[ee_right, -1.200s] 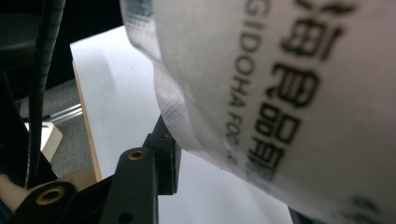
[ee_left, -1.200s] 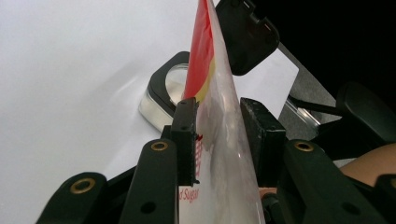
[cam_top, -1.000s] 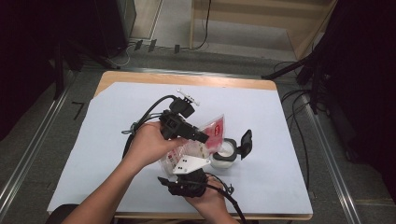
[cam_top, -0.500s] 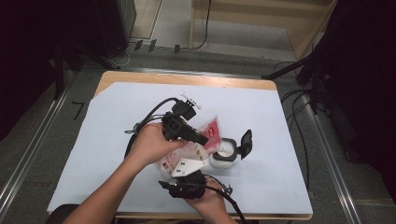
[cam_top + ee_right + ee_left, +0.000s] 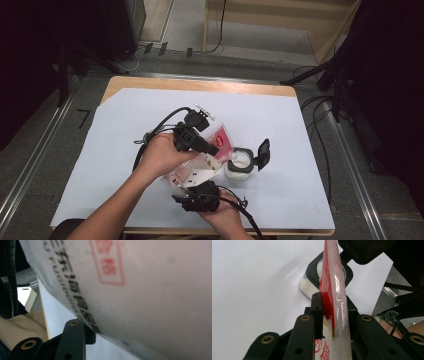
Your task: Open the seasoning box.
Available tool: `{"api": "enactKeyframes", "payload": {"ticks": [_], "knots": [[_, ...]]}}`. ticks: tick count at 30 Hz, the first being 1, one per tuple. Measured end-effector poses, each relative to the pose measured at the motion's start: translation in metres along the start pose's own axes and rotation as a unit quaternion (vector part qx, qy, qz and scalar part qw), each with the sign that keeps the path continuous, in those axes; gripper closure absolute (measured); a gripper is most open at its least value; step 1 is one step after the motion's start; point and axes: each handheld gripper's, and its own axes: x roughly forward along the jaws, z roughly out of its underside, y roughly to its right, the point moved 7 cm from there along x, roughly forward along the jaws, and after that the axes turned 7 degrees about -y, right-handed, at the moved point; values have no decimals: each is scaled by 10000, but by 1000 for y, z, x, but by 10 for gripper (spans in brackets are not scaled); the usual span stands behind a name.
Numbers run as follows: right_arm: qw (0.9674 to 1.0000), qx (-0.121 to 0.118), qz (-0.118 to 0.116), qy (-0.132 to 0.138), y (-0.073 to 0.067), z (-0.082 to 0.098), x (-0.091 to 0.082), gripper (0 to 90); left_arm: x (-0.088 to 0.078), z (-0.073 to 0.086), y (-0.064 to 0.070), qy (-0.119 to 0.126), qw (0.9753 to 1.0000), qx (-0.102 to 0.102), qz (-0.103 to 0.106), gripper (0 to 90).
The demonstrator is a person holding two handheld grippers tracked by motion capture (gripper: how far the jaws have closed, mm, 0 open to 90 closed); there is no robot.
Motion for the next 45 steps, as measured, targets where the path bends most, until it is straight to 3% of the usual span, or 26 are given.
{"api": "enactKeyframes", "payload": {"ticks": [8, 14, 21, 26, 30, 32, 36, 42, 45], "knots": [[9998, 79, 162, -27, 8, -2, -5, 585, -21, 3, -2, 364, 9993, -67, 89, 828], [9993, 95, 330, 110, 17, -5, -13, 582, -42, 6, -5, 711, 9972, -128, 169, 828], [9976, 209, 585, 314, 30, -7, -22, 583, -59, 11, -12, 951, 9952, -160, 169, 842], [9954, 686, 493, 459, 44, -4, -26, 585, -68, 16, -17, 1010, 9946, -127, 176, 855], [9884, 1383, 310, 547, 58, 0, -30, 579, -75, 19, -19, 1060, 9940, -108, 242, 880], [9857, 1541, 327, 591, 63, 1, -33, 579, -77, 19, -20, 1104, 9937, -60, 183, 899], [9885, 1287, 586, 537, 63, -3, -38, 575, -81, 18, -19, 1289, 9911, -23, 343, 900], [9896, 1182, 553, 613, 65, -7, -43, 569, -91, 19, -23, 1521, 9877, -72, 358, 900], [9898, 1138, 574, 630, 67, -7, -45, 561, -98, 20, -27, 1714, 9845, -95, 358, 900]]}}
